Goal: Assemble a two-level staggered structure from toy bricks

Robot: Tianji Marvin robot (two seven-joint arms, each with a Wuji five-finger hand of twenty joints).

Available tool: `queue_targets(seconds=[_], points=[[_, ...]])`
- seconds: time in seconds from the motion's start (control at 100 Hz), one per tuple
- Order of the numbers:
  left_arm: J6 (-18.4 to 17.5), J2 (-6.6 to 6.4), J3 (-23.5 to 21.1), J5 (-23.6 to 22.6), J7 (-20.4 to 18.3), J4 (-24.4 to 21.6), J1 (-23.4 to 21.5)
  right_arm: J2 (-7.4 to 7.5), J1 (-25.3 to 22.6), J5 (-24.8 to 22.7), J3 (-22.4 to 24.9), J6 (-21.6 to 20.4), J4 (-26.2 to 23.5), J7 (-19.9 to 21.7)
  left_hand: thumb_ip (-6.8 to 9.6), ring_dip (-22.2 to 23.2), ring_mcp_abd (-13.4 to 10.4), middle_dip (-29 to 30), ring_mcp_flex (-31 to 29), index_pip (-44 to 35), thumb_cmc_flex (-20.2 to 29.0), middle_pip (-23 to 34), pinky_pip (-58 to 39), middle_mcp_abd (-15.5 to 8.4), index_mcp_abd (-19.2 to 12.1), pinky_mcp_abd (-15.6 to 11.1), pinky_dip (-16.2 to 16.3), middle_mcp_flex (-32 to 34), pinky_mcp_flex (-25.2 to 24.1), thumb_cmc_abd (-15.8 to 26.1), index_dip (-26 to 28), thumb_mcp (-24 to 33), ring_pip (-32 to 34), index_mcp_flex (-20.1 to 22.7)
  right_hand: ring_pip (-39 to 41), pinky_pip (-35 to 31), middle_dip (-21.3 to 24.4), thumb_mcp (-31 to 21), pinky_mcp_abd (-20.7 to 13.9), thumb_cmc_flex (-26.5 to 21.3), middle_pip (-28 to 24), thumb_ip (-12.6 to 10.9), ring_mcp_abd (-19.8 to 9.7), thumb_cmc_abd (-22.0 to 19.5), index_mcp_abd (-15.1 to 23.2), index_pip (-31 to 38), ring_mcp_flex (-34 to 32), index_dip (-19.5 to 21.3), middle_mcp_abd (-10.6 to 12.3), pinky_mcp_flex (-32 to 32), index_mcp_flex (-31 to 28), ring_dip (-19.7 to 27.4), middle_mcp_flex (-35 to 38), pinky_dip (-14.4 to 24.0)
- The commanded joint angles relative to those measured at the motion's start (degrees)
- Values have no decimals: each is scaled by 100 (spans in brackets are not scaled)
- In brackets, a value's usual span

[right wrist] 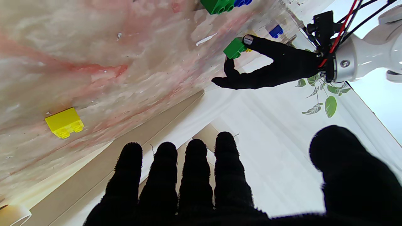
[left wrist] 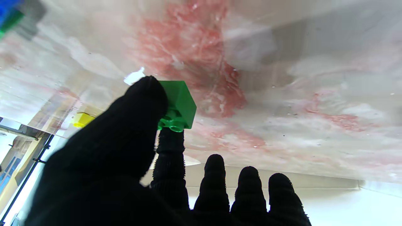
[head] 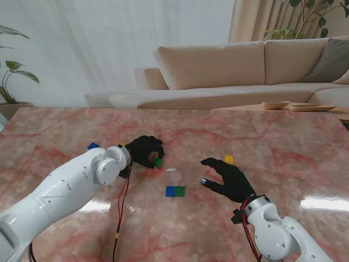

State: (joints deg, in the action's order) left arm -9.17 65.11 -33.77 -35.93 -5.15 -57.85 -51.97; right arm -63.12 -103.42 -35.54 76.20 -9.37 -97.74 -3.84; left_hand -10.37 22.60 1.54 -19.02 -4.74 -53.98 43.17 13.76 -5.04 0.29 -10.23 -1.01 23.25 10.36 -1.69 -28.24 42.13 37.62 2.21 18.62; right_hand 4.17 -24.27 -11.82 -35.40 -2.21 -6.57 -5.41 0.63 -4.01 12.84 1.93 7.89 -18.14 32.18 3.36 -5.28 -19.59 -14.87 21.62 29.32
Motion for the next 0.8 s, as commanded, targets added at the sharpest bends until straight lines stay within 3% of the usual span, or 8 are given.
queue_targets(seconds=[0.0, 0.13, 0.32, 0.52, 0.79], points=[[67, -93, -54, -54, -11, -159, -221, -19, -17, 31, -29, 12, 56, 45, -29, 85, 55, 47, 258, -444, 249, 93, -91, 29, -131, -44, 127, 127, -91, 237, 103, 60, 99, 534, -20, -22, -32, -72, -56, 57, -42, -1, -196, -53, 181, -21, 189, -58, 31, 115, -18, -69, -101, -101], [349, -298, -446, -404, -381, -898, -704, -27, -10, 48, -57, 26, 72, 11, -13, 92, 82, 32, 262, -360, 139, 178, -86, 59, -64, -19, 135, 144, -93, 249, 45, 15, 95, 520, -24, -11, -29, -73, -66, 54, -50, 0, -198, -53, 180, -28, 203, -56, 23, 128, -7, -67, -109, -104], [541, -446, -888, -743, -621, -1589, -1351, -40, -49, 56, -54, 34, 61, -53, 33, 98, 84, 50, 258, -326, 73, 210, -78, 72, -31, -9, 137, 147, -93, 260, 43, -22, 98, 558, -24, -5, -25, -78, -72, 50, -63, 1, -193, -52, 183, -34, 208, -52, 23, 132, -1, -66, -120, -103], [598, -507, -1083, -907, -692, -1887, -1739, -47, -101, 30, -39, 13, 29, -111, 57, 108, 90, 47, 262, -332, -47, 247, -72, 76, -6, -5, 139, 149, -95, 264, 100, -65, 99, 565, -26, 0, 2, -83, -74, 47, 7, 2, -201, -56, 184, -40, 219, -49, 38, 135, 4, -64, -270, -101], [618, -491, -1124, -1005, -481, -1916, -1915, -49, -90, 2, -40, -17, 46, -143, 139, 161, 88, 27, 255, -405, -348, 308, -80, 58, -39, 5, 156, 157, -87, 228, 308, -91, 129, 560, -30, 6, 6, -81, -76, 47, 64, 4, -204, -55, 190, -51, 237, -47, 33, 138, 17, -62, -260, -99]])
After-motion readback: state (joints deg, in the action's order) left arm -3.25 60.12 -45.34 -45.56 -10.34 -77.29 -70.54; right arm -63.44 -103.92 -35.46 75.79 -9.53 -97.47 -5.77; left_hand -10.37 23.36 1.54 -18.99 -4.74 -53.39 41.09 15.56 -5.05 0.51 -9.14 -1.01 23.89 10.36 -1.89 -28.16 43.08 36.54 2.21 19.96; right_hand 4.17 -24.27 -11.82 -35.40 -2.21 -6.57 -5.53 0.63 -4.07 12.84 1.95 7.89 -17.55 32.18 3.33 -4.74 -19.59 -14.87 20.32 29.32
